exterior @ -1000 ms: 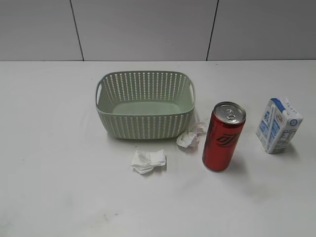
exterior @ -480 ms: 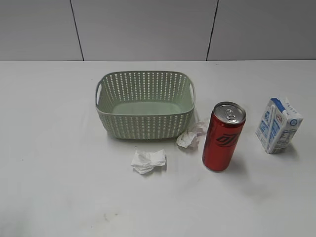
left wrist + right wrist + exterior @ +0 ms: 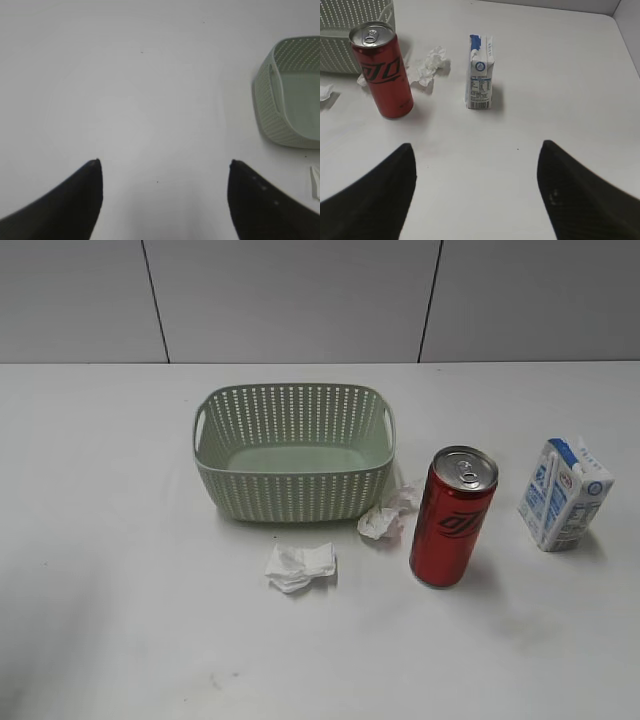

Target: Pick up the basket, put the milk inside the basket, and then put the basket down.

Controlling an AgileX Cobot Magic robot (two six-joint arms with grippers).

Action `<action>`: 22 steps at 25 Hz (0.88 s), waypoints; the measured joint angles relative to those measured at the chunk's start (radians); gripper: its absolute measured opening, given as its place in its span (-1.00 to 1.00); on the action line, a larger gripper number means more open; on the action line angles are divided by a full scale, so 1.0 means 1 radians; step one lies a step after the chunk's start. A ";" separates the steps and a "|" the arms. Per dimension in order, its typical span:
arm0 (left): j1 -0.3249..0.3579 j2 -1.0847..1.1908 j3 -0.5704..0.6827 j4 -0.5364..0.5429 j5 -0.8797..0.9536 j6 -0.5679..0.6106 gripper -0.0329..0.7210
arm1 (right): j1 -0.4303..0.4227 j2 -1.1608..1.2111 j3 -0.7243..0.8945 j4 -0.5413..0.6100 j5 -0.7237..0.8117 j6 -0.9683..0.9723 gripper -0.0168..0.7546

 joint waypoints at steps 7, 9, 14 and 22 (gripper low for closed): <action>-0.108 0.280 -0.181 -0.001 0.008 -0.019 0.65 | 0.000 0.000 0.006 0.000 0.002 0.000 0.57; -0.147 0.357 -0.238 -0.001 0.022 -0.043 0.65 | 0.000 0.000 0.006 0.000 0.003 0.000 0.57; -0.257 0.558 -0.377 0.017 0.046 -0.109 0.65 | 0.000 0.000 0.006 0.000 0.003 0.000 0.57; -0.353 0.850 -0.643 0.048 0.143 -0.227 0.65 | 0.000 0.000 0.006 0.000 0.003 0.000 0.57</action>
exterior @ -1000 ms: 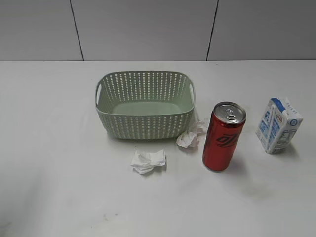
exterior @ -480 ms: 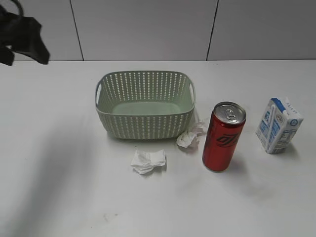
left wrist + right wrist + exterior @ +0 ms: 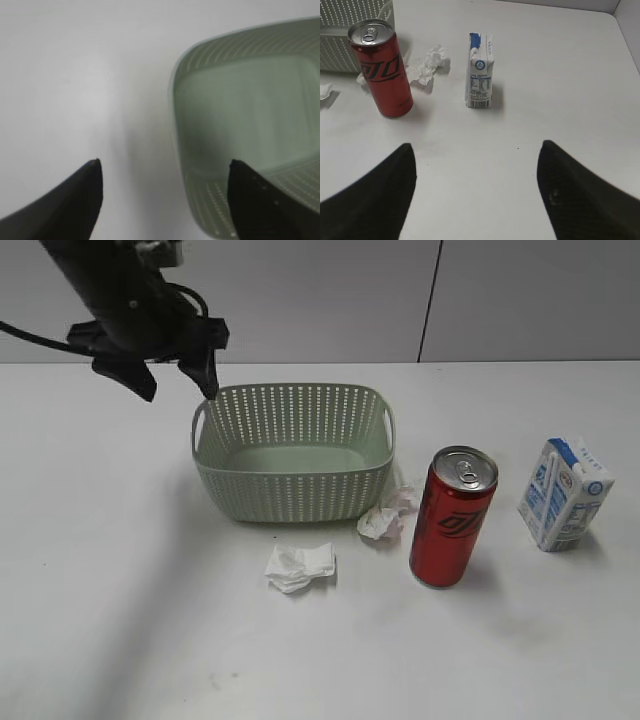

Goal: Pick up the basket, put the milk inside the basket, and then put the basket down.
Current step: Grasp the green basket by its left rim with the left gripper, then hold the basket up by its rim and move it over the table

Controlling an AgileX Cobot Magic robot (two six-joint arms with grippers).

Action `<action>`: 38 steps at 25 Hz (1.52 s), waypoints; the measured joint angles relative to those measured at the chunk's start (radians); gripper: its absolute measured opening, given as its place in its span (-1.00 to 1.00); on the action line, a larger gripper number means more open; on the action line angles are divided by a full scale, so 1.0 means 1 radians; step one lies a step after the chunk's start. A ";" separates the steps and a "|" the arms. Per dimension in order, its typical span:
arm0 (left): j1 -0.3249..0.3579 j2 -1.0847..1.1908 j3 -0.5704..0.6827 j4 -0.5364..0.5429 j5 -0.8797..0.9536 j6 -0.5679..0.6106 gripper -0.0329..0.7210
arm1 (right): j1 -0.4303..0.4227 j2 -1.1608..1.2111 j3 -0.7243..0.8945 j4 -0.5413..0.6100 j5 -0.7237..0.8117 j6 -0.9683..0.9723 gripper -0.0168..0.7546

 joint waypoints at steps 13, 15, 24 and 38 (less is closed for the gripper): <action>-0.021 0.295 -0.199 0.048 0.075 -0.094 0.65 | 0.000 0.000 0.000 0.000 0.001 0.001 0.57; -0.021 0.319 -0.199 0.048 0.077 -0.107 0.60 | 0.000 0.000 0.000 0.000 0.001 0.001 0.57; -0.021 0.341 -0.201 -0.001 0.053 -0.121 -0.36 | 0.000 0.000 0.000 0.000 0.001 0.000 0.57; -0.021 0.239 -0.202 -0.064 0.115 -0.147 -0.90 | 0.000 0.000 0.000 0.000 0.001 0.001 0.57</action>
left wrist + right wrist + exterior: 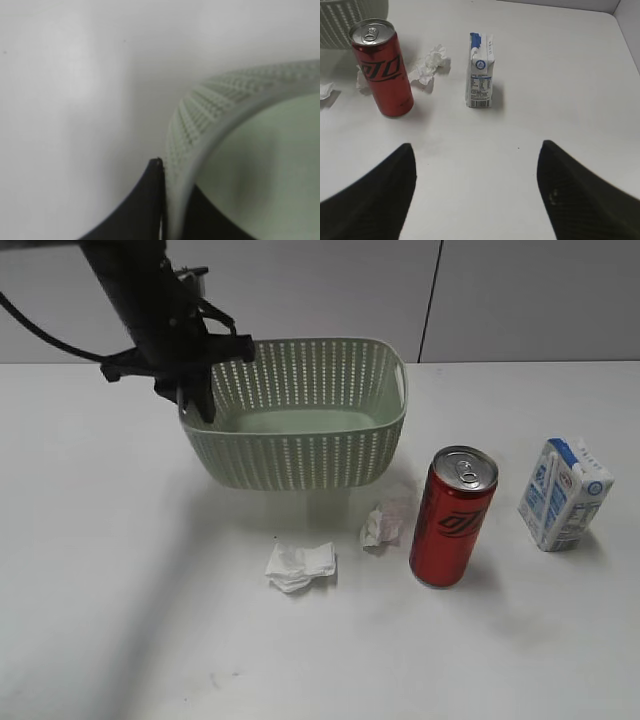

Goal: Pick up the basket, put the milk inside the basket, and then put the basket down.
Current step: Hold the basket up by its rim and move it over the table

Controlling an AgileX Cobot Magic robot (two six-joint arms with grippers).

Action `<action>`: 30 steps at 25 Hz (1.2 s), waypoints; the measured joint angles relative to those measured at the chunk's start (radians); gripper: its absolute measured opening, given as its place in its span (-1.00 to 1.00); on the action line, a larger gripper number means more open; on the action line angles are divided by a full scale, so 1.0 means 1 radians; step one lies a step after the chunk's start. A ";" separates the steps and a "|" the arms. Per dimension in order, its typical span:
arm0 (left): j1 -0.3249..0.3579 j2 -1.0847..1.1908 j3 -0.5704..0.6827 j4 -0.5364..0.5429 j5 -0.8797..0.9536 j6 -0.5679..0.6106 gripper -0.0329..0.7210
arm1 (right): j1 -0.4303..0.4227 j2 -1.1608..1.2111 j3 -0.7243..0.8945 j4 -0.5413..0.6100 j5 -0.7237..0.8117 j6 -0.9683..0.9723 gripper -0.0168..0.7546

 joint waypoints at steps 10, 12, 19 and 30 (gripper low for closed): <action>0.000 -0.332 0.415 0.047 -0.109 -0.046 -0.90 | 0.000 0.000 0.000 0.000 0.000 0.000 0.57; 0.000 -0.408 0.534 0.059 -0.170 -0.046 -0.90 | 0.000 0.000 0.000 0.000 0.000 0.000 0.57; 0.000 -0.547 0.792 0.065 -0.274 -0.047 -0.90 | 0.000 0.072 -0.013 0.000 -0.014 0.043 0.57; 0.000 -0.556 0.839 0.073 -0.285 -0.047 -0.90 | 0.000 0.736 -0.300 -0.054 -0.069 0.156 0.40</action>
